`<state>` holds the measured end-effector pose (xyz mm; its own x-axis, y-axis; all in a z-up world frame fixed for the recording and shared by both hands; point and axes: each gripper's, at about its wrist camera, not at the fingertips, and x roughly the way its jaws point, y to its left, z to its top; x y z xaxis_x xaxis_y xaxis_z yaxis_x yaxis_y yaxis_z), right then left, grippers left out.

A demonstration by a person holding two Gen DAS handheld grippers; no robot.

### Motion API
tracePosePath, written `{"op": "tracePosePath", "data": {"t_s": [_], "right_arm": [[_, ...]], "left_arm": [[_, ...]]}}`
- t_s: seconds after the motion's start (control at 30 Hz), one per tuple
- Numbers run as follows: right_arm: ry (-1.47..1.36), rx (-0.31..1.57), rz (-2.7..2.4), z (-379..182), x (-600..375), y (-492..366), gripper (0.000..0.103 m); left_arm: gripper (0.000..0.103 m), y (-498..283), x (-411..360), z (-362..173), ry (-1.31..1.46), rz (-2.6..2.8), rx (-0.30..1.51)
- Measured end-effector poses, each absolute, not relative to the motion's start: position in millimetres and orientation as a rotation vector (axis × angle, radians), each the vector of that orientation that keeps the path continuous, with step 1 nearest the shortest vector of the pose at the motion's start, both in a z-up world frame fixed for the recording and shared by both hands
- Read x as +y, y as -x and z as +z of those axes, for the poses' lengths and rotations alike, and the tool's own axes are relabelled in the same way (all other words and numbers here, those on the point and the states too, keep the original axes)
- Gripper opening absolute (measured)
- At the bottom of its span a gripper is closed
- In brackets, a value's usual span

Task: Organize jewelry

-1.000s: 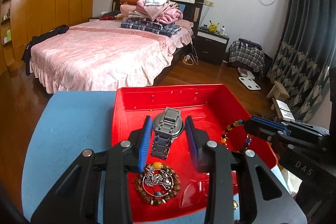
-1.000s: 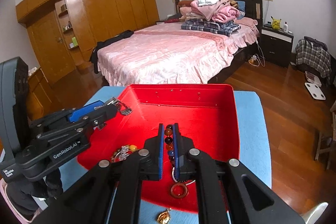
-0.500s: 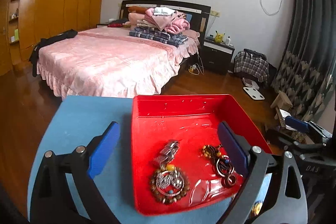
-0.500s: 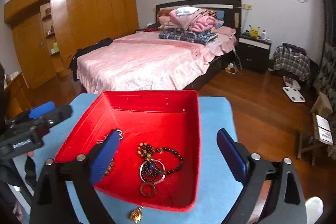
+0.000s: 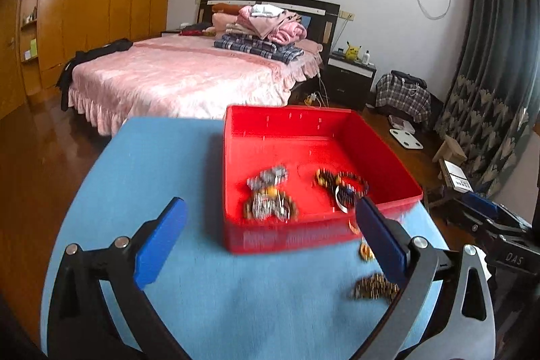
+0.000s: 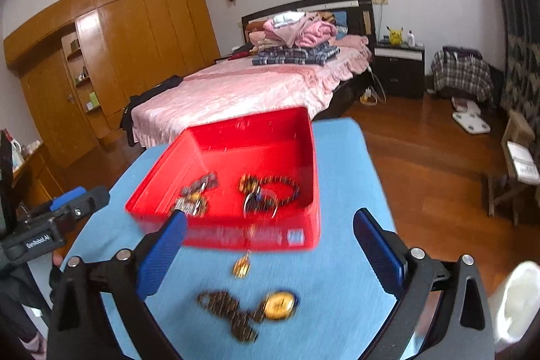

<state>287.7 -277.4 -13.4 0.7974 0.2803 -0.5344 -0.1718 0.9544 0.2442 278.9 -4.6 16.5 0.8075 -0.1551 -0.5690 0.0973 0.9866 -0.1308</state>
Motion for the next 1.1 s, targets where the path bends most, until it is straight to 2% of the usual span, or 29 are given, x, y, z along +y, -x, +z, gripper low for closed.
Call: {"op": "tracePosePath", "data": {"t_s": [0.57, 0.83, 1.0, 1.03, 1.1], "right_arm": [[-0.157, 0.735, 0.272, -71.2, -254.1, -241.2, 0.095], [-0.143, 0.77, 0.292, -79.3, -245.1, -246.7, 0.071], [-0.142, 0.804, 0.326, -84.4, -240.3, -251.6, 0.045], [-0.142, 0.809, 0.337, -85.2, -239.3, -251.9, 0.043], [-0.133, 0.817, 0.34, -86.6, -238.3, -252.9, 0.029]], "left_arm": [[0.097, -217.4, -6.5, -32.2, 0.071, -0.08, 0.702], [0.097, -213.8, -3.1, -31.4, 0.071, -0.068, 0.695], [0.097, -214.7, -1.7, -34.8, 0.077, -0.062, 0.708], [0.097, -215.0, -1.3, -35.5, 0.078, -0.062, 0.71], [0.097, -215.9, -1.5, -36.7, 0.08, -0.062, 0.714]]}}
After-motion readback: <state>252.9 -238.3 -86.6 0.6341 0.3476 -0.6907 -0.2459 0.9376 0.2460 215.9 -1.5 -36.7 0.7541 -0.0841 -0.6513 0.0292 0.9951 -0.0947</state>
